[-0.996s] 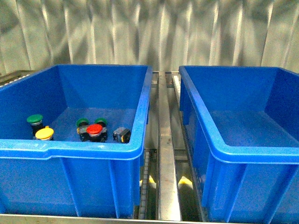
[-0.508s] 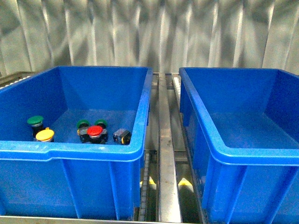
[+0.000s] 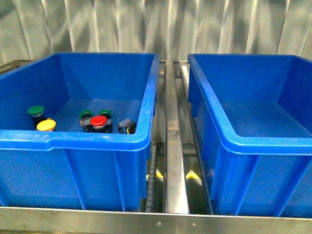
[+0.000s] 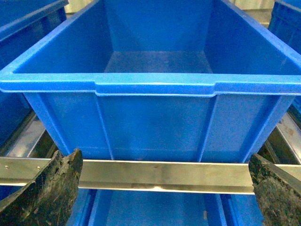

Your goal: Pick red and yellow buttons and place in box

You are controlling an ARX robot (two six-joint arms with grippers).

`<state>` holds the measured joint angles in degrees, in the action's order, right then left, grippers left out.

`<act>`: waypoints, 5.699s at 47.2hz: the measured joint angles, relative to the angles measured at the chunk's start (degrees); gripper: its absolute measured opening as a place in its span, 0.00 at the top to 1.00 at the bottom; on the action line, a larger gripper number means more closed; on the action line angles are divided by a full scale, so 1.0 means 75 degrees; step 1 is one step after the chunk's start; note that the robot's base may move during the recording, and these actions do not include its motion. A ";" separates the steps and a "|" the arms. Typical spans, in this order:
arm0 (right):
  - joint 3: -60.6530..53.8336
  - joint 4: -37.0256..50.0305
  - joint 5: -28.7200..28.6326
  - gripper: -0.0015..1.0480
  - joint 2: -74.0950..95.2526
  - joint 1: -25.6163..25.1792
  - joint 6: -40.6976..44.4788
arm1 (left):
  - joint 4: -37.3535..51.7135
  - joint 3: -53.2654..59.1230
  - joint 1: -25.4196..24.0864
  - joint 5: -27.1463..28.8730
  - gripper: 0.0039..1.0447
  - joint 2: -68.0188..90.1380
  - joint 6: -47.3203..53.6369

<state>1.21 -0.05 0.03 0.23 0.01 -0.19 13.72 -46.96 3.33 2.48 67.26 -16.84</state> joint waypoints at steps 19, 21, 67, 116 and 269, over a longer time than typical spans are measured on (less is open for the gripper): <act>0.0000 0.0000 -0.0003 0.03 0.0000 0.0000 0.0000 | -0.3019 -0.3911 0.0743 0.0970 0.07 0.3952 -0.0169; 0.0000 0.0000 0.0000 0.03 0.0000 0.0000 0.0000 | -0.3089 -0.4179 0.0836 0.1084 0.07 0.4287 -0.0105; 0.0000 0.0000 -0.0003 0.03 0.0000 0.0000 0.0000 | -0.4197 -0.7423 0.1594 0.1716 0.07 0.7557 0.0411; 0.0000 0.0000 0.0000 0.03 0.0000 -0.0003 0.0000 | -0.2194 -0.5435 0.0487 -0.0347 0.69 0.4896 0.0895; 0.5686 0.6006 0.1999 0.03 0.9760 0.2480 -1.1042 | 0.4826 -0.4316 0.3955 -0.5071 0.69 0.5968 -0.4954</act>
<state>43.86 44.99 15.03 73.43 18.61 -83.00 49.91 -79.33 32.99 -35.55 112.03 -54.00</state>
